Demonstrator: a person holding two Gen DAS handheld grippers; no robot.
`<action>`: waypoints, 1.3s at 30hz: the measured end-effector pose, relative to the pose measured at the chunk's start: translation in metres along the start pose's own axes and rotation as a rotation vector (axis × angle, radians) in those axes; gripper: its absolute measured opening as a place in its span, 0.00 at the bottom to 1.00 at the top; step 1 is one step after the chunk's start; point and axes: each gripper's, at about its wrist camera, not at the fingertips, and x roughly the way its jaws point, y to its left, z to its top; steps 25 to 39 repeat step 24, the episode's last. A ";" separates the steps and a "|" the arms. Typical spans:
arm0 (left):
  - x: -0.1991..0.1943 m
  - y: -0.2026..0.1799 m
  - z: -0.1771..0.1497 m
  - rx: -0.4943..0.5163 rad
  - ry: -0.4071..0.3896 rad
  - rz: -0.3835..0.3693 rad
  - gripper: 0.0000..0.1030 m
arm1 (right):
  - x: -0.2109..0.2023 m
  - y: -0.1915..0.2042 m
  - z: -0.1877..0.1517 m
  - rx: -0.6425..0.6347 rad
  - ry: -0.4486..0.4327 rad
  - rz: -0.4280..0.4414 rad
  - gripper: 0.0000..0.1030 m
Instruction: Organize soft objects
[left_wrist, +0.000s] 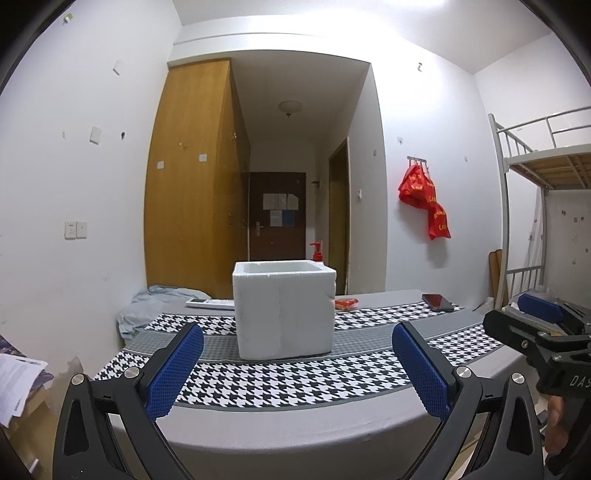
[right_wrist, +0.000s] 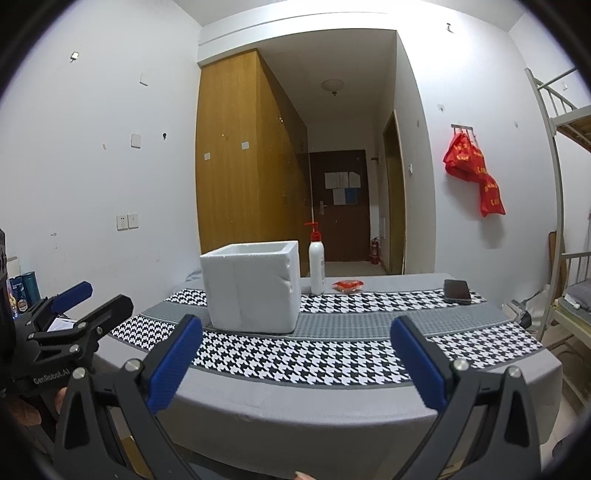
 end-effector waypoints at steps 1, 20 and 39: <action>0.000 0.000 -0.001 0.002 0.001 0.001 0.99 | 0.001 0.001 0.000 -0.004 0.004 -0.001 1.00; -0.001 -0.003 -0.004 0.020 0.024 0.004 0.99 | 0.005 0.006 -0.002 -0.022 0.026 0.006 1.00; -0.001 -0.003 -0.005 0.023 0.021 0.012 0.99 | 0.006 0.006 -0.002 -0.019 0.030 0.008 1.00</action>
